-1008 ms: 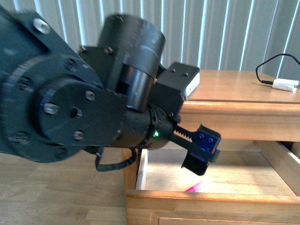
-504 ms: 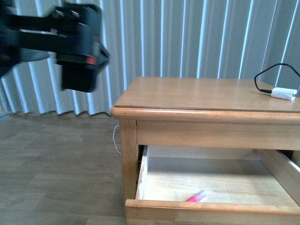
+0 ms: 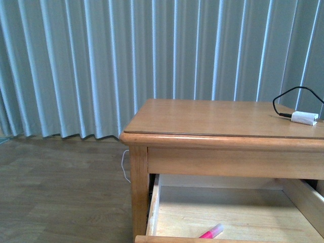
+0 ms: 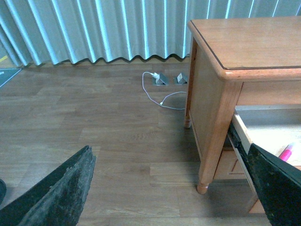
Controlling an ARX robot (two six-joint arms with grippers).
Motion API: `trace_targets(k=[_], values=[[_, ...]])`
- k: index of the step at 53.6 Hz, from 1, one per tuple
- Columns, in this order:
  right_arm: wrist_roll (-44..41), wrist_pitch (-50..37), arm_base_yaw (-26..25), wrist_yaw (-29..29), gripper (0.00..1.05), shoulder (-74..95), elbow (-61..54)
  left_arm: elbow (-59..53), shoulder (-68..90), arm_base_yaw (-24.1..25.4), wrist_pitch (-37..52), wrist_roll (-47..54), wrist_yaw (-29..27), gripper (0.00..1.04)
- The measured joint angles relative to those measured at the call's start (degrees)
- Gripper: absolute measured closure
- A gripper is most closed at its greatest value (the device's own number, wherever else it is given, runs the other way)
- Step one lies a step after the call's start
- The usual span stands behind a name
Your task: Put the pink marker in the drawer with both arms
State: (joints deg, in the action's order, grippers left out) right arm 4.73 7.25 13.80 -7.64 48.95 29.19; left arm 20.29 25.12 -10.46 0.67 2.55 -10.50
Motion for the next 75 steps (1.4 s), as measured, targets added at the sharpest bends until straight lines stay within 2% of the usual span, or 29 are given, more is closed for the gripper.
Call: trace_targets(k=[5, 9, 15, 18, 20, 24, 32, 45, 47, 50, 75], values=[[0.0, 0.0, 0.0, 0.0, 0.09, 0.0, 0.0, -0.33, -0.33, 0.17, 0.79, -0.15, 0.28, 0.09], [0.0, 0.0, 0.0, 0.0, 0.09, 0.0, 0.0, -2.99, -1.86, 1.33, 4.96, -1.31, 1.84, 0.23], [0.0, 0.0, 0.0, 0.0, 0.09, 0.02, 0.0, -6.25, -4.28, 3.08, 6.12, -1.75, 3.39, 0.43], [0.0, 0.0, 0.0, 0.0, 0.09, 0.02, 0.0, -7.85, -5.46, 6.54, 6.14, -1.88, 8.5, 0.53], [0.0, 0.0, 0.0, 0.0, 0.09, 0.02, 0.0, -8.61, -6.08, 8.15, 6.16, -1.9, 9.73, 0.59], [0.0, 0.0, 0.0, 0.0, 0.09, 0.0, 0.0, -10.29, -7.48, 10.08, 6.49, -2.29, 9.92, 0.73], [0.0, 0.0, 0.02, 0.02, 0.09, 0.0, 0.0, -12.76, -9.84, 10.21, 6.58, -2.45, 10.43, 1.0], [0.0, 0.0, 0.02, -0.02, 0.09, 0.0, 0.0, -15.87, -13.94, 10.29, 6.19, -2.64, 10.49, 1.01], [0.0, 0.0, 0.02, -0.02, 0.09, 0.0, 0.0, -16.09, -17.79, 10.32, 1.25, -2.64, 10.49, 1.01], [0.0, 0.0, 0.02, -0.02, 0.09, 0.0, 0.0, -16.74, -20.63, 10.32, -0.68, -2.64, 10.54, 1.01], [0.0, 0.0, 0.04, -0.02, 0.09, 0.0, 0.0, -18.95, -24.87, 10.32, -0.79, -2.67, 10.49, 1.01]])
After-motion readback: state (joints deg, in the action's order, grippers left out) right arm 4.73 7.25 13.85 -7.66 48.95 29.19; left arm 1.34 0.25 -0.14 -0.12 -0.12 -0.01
